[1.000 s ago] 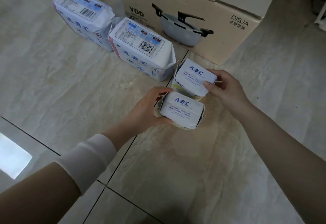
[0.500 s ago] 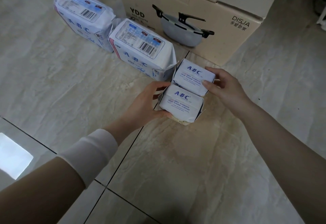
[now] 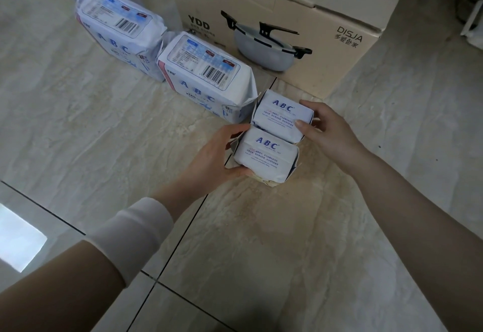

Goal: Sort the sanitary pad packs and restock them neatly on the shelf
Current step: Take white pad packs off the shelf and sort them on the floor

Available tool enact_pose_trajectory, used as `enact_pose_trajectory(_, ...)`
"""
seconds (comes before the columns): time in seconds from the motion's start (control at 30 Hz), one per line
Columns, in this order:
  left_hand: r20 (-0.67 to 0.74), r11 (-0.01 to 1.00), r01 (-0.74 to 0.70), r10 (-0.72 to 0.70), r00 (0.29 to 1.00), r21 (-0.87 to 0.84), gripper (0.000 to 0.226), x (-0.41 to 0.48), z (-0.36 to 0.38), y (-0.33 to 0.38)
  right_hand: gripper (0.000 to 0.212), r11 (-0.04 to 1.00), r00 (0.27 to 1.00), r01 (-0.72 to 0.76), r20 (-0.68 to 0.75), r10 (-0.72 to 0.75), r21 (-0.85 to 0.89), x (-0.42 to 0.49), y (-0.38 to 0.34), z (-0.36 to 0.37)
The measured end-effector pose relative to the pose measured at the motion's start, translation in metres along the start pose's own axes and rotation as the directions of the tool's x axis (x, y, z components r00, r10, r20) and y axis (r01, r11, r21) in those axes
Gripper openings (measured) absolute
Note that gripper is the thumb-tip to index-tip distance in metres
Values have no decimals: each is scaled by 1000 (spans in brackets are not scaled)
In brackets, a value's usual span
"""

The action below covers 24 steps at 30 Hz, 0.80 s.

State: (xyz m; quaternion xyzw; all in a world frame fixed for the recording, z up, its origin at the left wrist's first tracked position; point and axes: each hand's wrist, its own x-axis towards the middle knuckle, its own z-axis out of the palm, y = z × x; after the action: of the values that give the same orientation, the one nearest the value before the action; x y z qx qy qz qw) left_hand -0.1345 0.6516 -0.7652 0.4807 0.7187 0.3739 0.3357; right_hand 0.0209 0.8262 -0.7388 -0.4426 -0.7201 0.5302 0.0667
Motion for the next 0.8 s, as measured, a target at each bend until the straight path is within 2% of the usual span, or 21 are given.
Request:
enact_pose_trajectory(0.1,49,999,35,-36,998,26,86,-5,-5,8,56,998,999,-53,9,53,-25,-7,-11,-2)
enact_pose_trajectory(0.17,75,995,97,-99,992,38,90,-13,-14,23,59,994,994,-105,-42,103,-31,-19,-28,-5)
enact_pose_trajectory(0.27,38,977,204,-207,978,64,79,-35,-38,71,60,978,975,-200,-109,193,-55,-56,-70,-15)
enact_pose_trajectory(0.4,-6,933,332,-335,942,137,62,-66,-91,188,55,956,964,-263,-73,256,-131,-136,-159,-43)
enact_pose_trajectory(0.57,16,860,382,-412,911,338,53,-100,-174,369,57,940,957,-287,-17,289,-186,-245,-308,-107)
enact_pose_trajectory(0.67,34,795,431,-491,871,427,51,-120,-219,466,56,932,965,-248,22,263,-263,-301,-394,-151)
enact_pose_trajectory(0.8,37,753,387,-477,878,532,49,-135,-270,565,50,886,978,-159,51,201,-435,-355,-483,-203)
